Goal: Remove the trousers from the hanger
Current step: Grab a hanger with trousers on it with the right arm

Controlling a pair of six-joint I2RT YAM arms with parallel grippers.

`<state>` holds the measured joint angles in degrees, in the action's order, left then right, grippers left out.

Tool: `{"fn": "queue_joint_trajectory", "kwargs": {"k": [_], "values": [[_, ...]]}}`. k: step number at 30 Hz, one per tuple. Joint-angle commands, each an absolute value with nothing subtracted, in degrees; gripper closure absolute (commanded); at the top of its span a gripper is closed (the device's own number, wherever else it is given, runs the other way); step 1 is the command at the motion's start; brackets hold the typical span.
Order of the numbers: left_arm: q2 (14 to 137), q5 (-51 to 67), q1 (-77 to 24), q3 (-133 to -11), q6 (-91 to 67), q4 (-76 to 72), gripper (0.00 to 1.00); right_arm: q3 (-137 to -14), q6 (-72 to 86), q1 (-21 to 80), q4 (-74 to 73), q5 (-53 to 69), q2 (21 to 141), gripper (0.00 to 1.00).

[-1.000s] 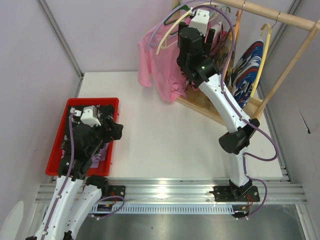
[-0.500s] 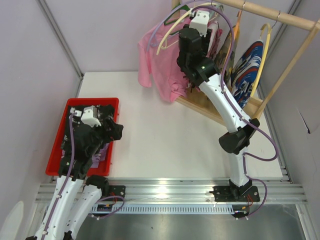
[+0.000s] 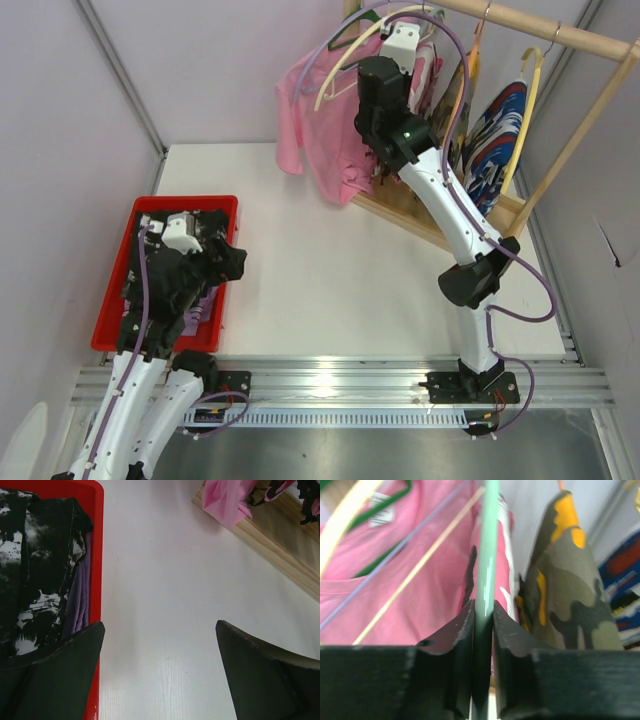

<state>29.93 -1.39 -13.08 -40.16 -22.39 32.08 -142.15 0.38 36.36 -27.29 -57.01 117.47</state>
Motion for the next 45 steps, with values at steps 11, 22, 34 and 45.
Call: {"fn": "queue_joint_trajectory", "kwargs": {"k": [11, 22, 34, 45], "values": [[30.1, -2.4, -13.3, -40.2, -21.4, 30.8, 0.0, -139.9, -2.5, 36.5, -23.4, -58.3, 113.4, 1.0], [30.4, -2.5, -13.3, -40.2, -21.4, 30.8, 0.0, -139.0, -14.5, 37.9, -11.5, -55.6, 111.7, 1.0], [31.2, -2.7, -13.3, -40.2, -21.3, 30.9, 0.01, -141.6, -24.8, 39.8, 1.9, -56.4, 109.3, 1.0], [31.6, -2.8, -13.3, -40.1, -21.2, 30.9, 0.01, -141.3, -18.7, 42.4, -6.9, -54.2, 104.9, 1.0]]}}
